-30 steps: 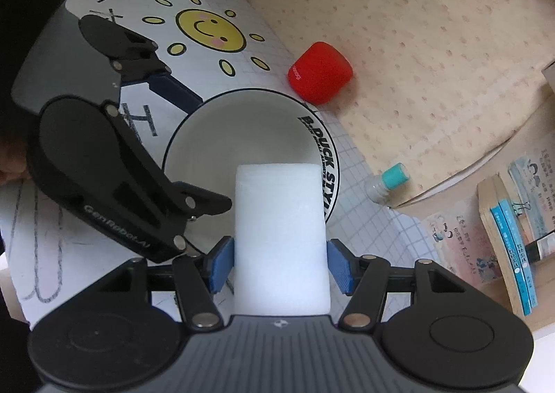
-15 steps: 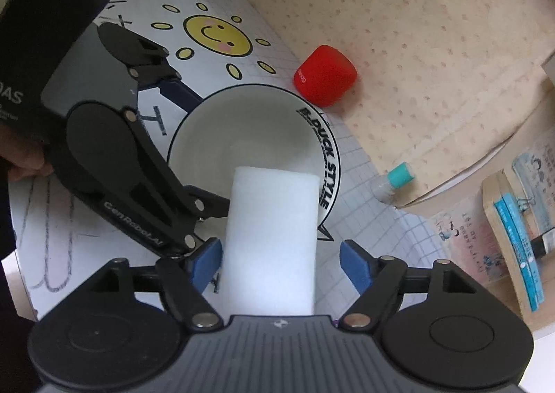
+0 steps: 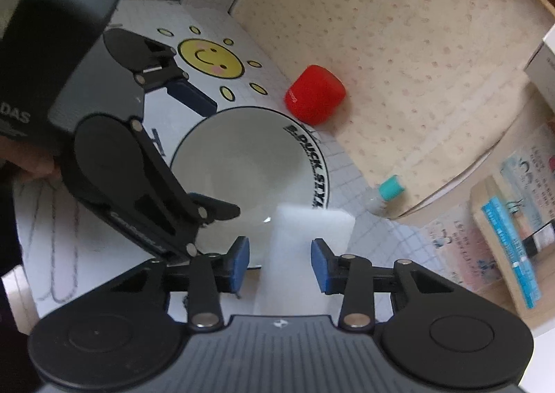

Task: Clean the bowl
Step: 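Lift the sponge out of the bowl with the right gripper, then hold the bowl tilted with the left gripper while the right gripper wipes the sponge along the rim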

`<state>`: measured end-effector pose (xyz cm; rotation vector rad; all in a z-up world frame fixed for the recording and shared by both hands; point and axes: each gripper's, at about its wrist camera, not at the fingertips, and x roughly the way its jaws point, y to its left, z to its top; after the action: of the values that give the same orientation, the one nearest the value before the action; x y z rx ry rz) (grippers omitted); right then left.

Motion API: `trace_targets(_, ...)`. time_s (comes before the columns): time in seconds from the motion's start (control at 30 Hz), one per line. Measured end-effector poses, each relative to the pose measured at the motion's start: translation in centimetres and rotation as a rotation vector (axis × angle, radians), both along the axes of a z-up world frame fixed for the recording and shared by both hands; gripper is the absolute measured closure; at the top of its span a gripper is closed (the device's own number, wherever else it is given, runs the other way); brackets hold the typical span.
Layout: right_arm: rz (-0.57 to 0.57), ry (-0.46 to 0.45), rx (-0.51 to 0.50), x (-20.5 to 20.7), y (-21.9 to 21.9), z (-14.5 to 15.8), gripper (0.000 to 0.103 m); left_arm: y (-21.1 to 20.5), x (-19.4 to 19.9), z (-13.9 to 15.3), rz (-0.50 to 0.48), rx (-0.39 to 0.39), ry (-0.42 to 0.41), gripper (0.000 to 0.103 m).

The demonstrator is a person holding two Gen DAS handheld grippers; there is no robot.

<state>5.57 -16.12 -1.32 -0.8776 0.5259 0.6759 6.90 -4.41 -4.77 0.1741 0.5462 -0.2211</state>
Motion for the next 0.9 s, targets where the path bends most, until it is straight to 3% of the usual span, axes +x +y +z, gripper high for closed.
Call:
trace_targets(0.1, -0.025, 0.019, 0.041, -0.2, -0.8, -0.4, 0.057, 0.0, 0.0, 0.0, -0.002, 0.002, -0.001, 0.005)
trace_targets(0.2, -0.039, 0.012, 0.062, -0.7, -1.5, -0.5, 0.04, 0.0, 0.2, 0.0, -0.004, 0.004, 0.007, 0.005)
trace_targets(0.33, -0.066, 0.004, 0.073, -1.1, -3.0, -0.5, 0.033, 0.0, 0.1, -0.1, -0.008, 0.009, 0.006, 0.005)
trace_targets(0.57, -0.137, 0.084, 0.156, 0.3, -5.6, -1.0, 0.028, 0.0, 0.0, -0.2, -0.011, 0.003, 0.01, 0.005)
trace_targets(0.7, -0.127, 0.109, 0.172, 1.1, -6.0, -1.4, 0.026, -0.3, -0.1, -0.7, -0.029, -0.011, 0.038, 0.004)
trace_targets(0.9, -0.082, 0.222, 0.205, 4.3, -6.7, -2.2, 0.026, -0.5, 0.2, -0.6, -0.027, 0.036, 0.042, 0.004)
